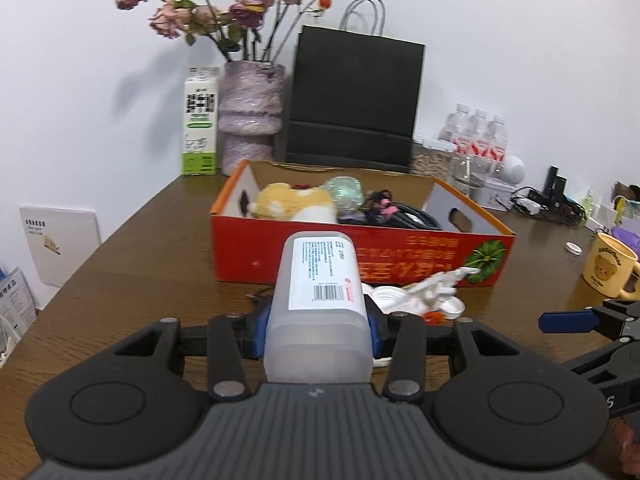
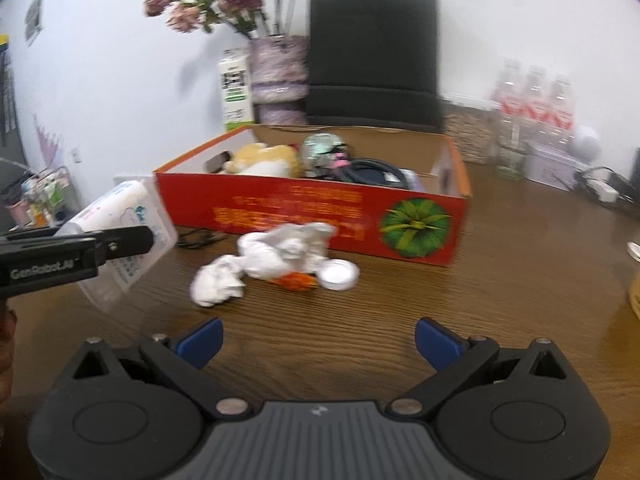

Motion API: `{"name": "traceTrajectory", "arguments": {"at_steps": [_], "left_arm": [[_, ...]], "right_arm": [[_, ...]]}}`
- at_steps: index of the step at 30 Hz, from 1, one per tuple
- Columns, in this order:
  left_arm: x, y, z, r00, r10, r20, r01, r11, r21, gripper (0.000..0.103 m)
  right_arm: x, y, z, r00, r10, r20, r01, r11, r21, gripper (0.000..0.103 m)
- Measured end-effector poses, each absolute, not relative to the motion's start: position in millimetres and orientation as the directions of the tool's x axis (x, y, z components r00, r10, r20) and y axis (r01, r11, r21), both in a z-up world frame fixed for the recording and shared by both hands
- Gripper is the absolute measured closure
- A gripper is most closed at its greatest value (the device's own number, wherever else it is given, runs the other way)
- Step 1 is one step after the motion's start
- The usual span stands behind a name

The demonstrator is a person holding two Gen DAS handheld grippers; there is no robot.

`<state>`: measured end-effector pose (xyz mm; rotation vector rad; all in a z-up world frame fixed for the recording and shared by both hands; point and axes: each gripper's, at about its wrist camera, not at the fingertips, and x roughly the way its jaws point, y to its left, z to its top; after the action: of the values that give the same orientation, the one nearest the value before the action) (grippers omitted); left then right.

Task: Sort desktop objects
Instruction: 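Grasp the white tissue with the right gripper while the left holds the bottle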

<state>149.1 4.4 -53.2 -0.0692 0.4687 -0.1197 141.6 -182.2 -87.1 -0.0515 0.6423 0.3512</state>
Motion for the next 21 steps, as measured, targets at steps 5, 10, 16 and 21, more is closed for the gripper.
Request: {"name": "traceTrajectory", "arguments": {"at_steps": [5, 10, 16, 21], "left_arm": [[150.0, 22.4, -55.7, 0.892, -0.114, -0.436, 0.076, 0.992, -0.104, 0.059], [152.4, 37.2, -58.5, 0.894, -0.103, -0.437, 0.058, 0.992, -0.115, 0.059], [158.4, 47.4, -61.5, 0.890, -0.108, -0.444, 0.053, 0.990, -0.133, 0.059], [162.2, 52.3, -65.2, 0.882, -0.128, -0.454, 0.056, 0.984, -0.170, 0.059]], "right_arm": [[146.9, -153.4, -85.3, 0.730, 0.334, -0.597, -0.379, 0.924, 0.054, 0.008], [154.3, -129.6, -84.0, 0.721, 0.363, -0.590, -0.407, 0.911, 0.063, 0.018], [167.1, -103.2, -88.6, 0.709, 0.370, -0.600, -0.421, 0.905, 0.060, 0.042], [176.1, -94.0, -97.8, 0.693, 0.357, -0.627, -0.410, 0.910, 0.065, 0.078]]}}
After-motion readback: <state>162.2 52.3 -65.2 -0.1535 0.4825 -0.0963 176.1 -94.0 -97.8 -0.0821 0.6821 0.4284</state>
